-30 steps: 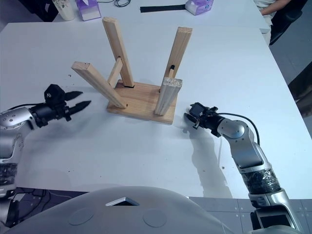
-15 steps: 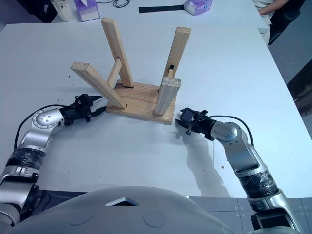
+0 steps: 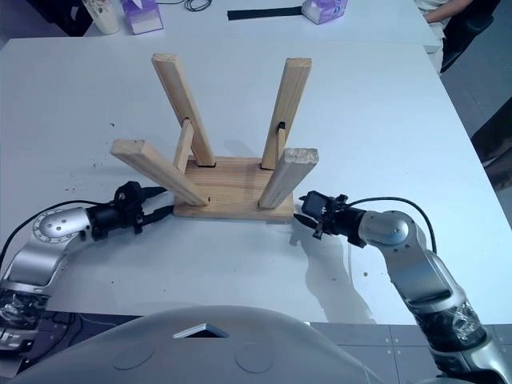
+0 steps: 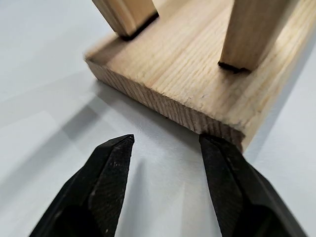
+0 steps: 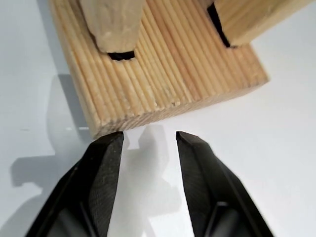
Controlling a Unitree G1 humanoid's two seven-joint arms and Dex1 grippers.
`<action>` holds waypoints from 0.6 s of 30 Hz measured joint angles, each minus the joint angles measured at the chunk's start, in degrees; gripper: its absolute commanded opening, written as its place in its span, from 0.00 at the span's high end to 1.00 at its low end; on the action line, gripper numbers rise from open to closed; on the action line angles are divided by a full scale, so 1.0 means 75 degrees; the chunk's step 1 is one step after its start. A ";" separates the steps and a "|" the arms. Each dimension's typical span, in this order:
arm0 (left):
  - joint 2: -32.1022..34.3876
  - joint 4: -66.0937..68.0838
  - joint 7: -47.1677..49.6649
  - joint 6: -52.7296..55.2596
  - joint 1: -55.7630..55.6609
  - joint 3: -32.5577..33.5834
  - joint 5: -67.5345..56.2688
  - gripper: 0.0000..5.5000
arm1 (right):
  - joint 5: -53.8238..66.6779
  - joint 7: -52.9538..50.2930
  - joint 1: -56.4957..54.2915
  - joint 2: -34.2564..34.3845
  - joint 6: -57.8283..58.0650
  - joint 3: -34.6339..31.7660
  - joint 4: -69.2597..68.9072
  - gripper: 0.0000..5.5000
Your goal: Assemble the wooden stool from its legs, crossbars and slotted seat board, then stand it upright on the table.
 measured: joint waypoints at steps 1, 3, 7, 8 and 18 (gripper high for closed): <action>0.0120 -0.0468 -0.0003 0.0197 0.0303 0.0214 -0.0221 0.55 | 0.0234 0.0124 0.0134 -0.0129 0.0136 -0.0270 -0.0305 0.65; 0.0298 -0.1255 -0.0025 0.0498 0.0851 0.0612 -0.0575 0.55 | 0.0756 0.0341 0.0394 -0.0297 0.0432 -0.0842 -0.0771 0.65; 0.0617 -0.2409 -0.0191 0.1020 0.1812 0.1407 -0.1209 0.55 | 0.1849 0.1006 0.1127 -0.0678 0.0948 -0.2005 -0.1566 0.65; 0.0639 -0.2537 -0.0192 0.1129 0.1878 0.1524 -0.1302 0.55 | 0.2035 0.1113 0.1187 -0.0751 0.1034 -0.2160 -0.1649 0.65; 0.1057 -0.3073 -0.0690 0.2320 0.2085 0.2725 -0.2650 0.55 | 0.2977 0.1435 0.1073 -0.1168 0.1462 -0.2947 -0.2101 0.65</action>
